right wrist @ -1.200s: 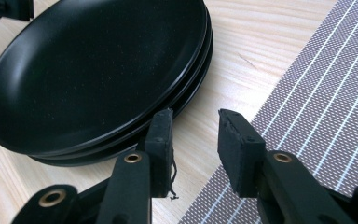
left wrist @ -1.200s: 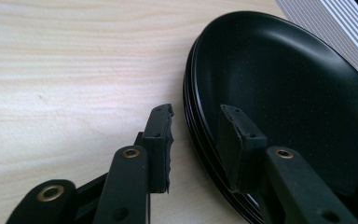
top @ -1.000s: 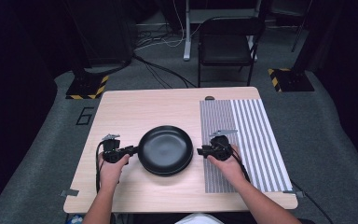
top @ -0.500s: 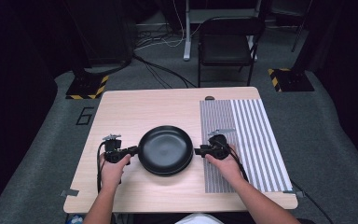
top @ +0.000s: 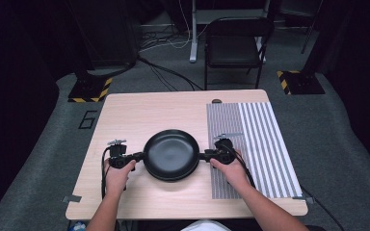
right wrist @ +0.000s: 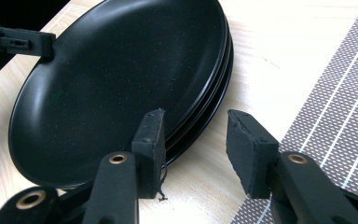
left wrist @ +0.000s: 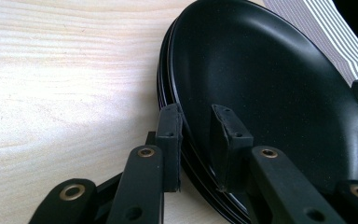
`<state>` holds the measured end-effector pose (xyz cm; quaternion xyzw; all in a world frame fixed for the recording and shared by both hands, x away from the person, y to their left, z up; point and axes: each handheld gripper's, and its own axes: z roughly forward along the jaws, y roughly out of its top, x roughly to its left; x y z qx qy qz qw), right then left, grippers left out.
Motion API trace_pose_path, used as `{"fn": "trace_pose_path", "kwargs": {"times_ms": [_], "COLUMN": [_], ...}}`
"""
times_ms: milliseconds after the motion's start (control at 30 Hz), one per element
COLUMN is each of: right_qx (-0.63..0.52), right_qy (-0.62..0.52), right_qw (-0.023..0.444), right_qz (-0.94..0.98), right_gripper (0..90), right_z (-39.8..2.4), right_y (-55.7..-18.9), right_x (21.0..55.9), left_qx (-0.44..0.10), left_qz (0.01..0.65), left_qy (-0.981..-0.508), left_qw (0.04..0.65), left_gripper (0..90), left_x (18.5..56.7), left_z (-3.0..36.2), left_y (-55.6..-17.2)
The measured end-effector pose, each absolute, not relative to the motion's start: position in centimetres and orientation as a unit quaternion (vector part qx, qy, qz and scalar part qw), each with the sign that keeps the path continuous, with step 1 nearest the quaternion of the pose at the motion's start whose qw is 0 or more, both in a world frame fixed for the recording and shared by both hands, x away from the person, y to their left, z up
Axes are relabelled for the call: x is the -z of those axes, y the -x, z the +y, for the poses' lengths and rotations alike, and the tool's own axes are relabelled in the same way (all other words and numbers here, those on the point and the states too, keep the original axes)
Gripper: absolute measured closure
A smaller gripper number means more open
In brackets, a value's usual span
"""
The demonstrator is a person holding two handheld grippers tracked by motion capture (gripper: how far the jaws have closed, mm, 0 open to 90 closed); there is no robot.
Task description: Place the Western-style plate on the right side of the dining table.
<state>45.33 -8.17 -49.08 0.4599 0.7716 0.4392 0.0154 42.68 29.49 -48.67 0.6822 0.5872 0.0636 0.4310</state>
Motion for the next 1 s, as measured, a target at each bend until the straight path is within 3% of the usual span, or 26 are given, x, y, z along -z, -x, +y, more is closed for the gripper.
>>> {"fn": "trace_pose_path", "kwargs": {"times_ms": [600, 800, 1000], "right_qx": [-0.455, -0.459, -0.448], "right_qy": [-0.483, -0.486, -0.485], "right_qw": [-0.026, -0.071, -0.047], "right_qz": [0.748, 0.741, 0.75], "right_gripper": [53.5, 55.3, 59.4], "right_z": [-8.3, -7.6, -7.2], "right_y": [-46.1, -46.4, -46.2], "right_x": [49.7, 50.2, 49.8], "left_qx": [-0.058, -0.064, -0.061], "left_qz": [0.591, 0.588, 0.594], "left_qy": [-0.671, -0.678, -0.673], "left_qw": [0.445, 0.436, 0.437], "left_gripper": [74.1, 74.0, 72.6], "left_x": [48.8, 48.7, 48.6], "left_z": [29.4, 29.1, 29.0], "left_y": [-42.7, -42.7, -42.8]}}
